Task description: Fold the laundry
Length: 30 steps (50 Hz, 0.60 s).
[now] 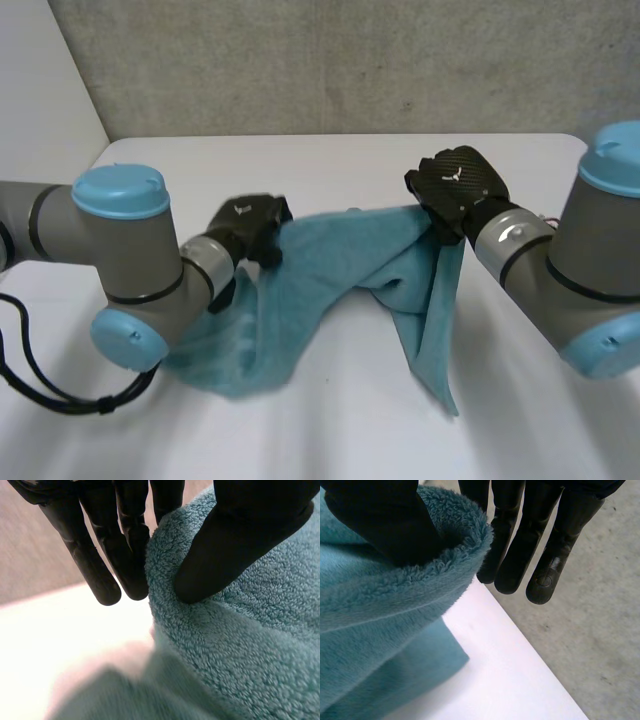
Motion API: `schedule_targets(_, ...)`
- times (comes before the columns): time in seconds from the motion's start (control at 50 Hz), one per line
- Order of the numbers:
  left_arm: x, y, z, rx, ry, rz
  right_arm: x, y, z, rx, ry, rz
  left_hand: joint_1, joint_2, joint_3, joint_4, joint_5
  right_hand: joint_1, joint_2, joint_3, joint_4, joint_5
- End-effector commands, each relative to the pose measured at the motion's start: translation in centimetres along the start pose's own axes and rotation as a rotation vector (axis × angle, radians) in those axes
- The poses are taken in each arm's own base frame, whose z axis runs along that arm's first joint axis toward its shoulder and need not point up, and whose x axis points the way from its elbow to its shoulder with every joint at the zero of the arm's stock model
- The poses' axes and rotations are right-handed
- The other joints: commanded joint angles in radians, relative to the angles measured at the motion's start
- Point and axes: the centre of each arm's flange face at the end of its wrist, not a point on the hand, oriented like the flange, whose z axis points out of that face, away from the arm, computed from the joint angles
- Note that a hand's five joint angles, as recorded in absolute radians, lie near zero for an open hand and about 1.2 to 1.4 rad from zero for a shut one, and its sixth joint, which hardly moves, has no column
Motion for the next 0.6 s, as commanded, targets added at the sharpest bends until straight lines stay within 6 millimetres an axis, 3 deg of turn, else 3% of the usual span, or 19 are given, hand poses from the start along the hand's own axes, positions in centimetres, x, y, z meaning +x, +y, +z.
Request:
schedule_targets(0.02, -1.8, -8.5, 1.2, 0.413, -0.102, 0.064, 3.5, -2.5, 4.5, 0.1, 0.183, -0.02, 0.246, 0.222, 0.222, 0.224, 0.238, 0.421, 0.221, 0.211, 0.204, 0.231)
schedule_targets(0.04, -1.7, -11.3, 1.0, 0.537, -0.103, 0.086, 5.0, -4.9, 5.2, 0.183, 0.263, -0.023, 0.246, 0.222, 0.222, 0.224, 0.238, 0.421, 0.221, 0.211, 0.204, 0.231)
schedule_targets(0.06, -1.7, -11.3, 1.0, 0.538, -0.103, 0.086, 5.0, -4.9, 5.2, 0.184, 0.264, -0.023, 0.246, 0.222, 0.222, 0.224, 0.238, 0.421, 0.221, 0.211, 0.204, 0.231)
schedule_targets(0.08, -1.6, -13.9, 0.6, 0.658, -0.106, 0.113, 6.8, -7.4, 5.5, 0.275, 0.355, -0.018, 0.246, 0.222, 0.222, 0.224, 0.238, 0.421, 0.221, 0.211, 0.204, 0.231)
schedule_targets(0.1, -1.6, -13.9, 0.6, 0.659, -0.106, 0.114, 8.4, -9.9, 5.5, 0.373, 0.442, -0.014, 0.246, 0.222, 0.222, 0.224, 0.238, 0.421, 0.221, 0.211, 0.204, 0.231)
schedule_targets(0.12, -1.4, -16.4, -0.2, 0.773, -0.114, 0.141, 8.4, -9.9, 5.5, 0.374, 0.443, -0.014, 0.246, 0.222, 0.222, 0.224, 0.238, 0.421, 0.221, 0.211, 0.204, 0.231)
schedule_targets(0.14, -1.2, -18.5, -1.1, 0.878, -0.128, 0.172, 9.7, -11.7, 5.4, 0.463, 0.519, -0.005, 0.246, 0.222, 0.222, 0.224, 0.238, 0.421, 0.221, 0.211, 0.204, 0.231)
schedule_targets(0.16, -1.2, -18.5, -1.1, 0.879, -0.128, 0.172, 9.7, -11.7, 5.4, 0.464, 0.52, -0.005, 0.246, 0.222, 0.222, 0.224, 0.238, 0.421, 0.221, 0.211, 0.204, 0.231)
schedule_targets(0.2, -1.0, -21.7, -2.9, 1.045, -0.168, 0.239, 11.3, -14.1, 4.7, 0.618, 0.613, 0.023, 0.246, 0.222, 0.222, 0.224, 0.238, 0.421, 0.221, 0.211, 0.204, 0.231)
schedule_targets(0.28, -1.2, -22.7, -4.0, 1.114, -0.225, 0.27, 11.9, -16.2, 2.6, 0.721, 0.632, 0.063, 0.246, 0.222, 0.222, 0.224, 0.238, 0.421, 0.221, 0.211, 0.204, 0.231)
schedule_targets(0.32, -1.6, -22.1, -4.1, 1.091, -0.255, 0.273, 11.5, -15.8, 1.9, 0.709, 0.607, 0.068, 0.246, 0.222, 0.222, 0.224, 0.238, 0.421, 0.221, 0.211, 0.204, 0.231)
schedule_targets(0.36, -3.1, -19.4, -3.6, 0.997, -0.308, 0.281, 9.8, -13.5, 1.6, 0.645, 0.543, 0.062, 0.246, 0.222, 0.222, 0.224, 0.238, 0.421, 0.221, 0.211, 0.204, 0.231)
schedule_targets(0.38, -3.1, -19.3, -3.6, 0.997, -0.308, 0.281, 9.8, -13.5, 1.6, 0.645, 0.542, 0.062, 0.246, 0.222, 0.222, 0.224, 0.238, 0.421, 0.221, 0.211, 0.204, 0.231)
schedule_targets(0.42, -3.8, -15.6, -3.5, 0.869, -0.326, 0.283, 7.4, -10.4, 1.8, 0.548, 0.448, 0.051, 0.246, 0.222, 0.222, 0.224, 0.238, 0.421, 0.221, 0.211, 0.204, 0.231)
schedule_targets(0.48, -3.8, -13.6, -3.8, 0.798, -0.327, 0.283, 6.1, -8.7, 1.8, 0.494, 0.407, 0.048, 0.246, 0.222, 0.222, 0.224, 0.238, 0.421, 0.221, 0.211, 0.204, 0.231)
schedule_targets(0.52, -3.5, -9.3, -4.6, 0.651, -0.316, 0.292, 3.7, -4.9, 1.4, 0.36, 0.327, 0.039, 0.246, 0.222, 0.222, 0.224, 0.238, 0.421, 0.221, 0.211, 0.204, 0.231)
schedule_targets(0.54, -3.5, -9.3, -4.6, 0.65, -0.316, 0.292, 3.7, -4.9, 1.4, 0.36, 0.326, 0.039, 0.246, 0.222, 0.222, 0.224, 0.238, 0.421, 0.221, 0.211, 0.204, 0.231)
schedule_targets(0.58, -2.7, -4.7, -5.5, 0.48, -0.288, 0.303, 1.5, -1.8, 0.6, 0.219, 0.247, 0.032, 0.246, 0.222, 0.222, 0.224, 0.238, 0.421, 0.221, 0.211, 0.204, 0.231)
schedule_targets(0.6, -2.7, -4.7, -5.5, 0.479, -0.287, 0.303, 1.5, -1.8, 0.6, 0.218, 0.247, 0.032, 0.246, 0.222, 0.222, 0.224, 0.238, 0.421, 0.221, 0.211, 0.204, 0.231)
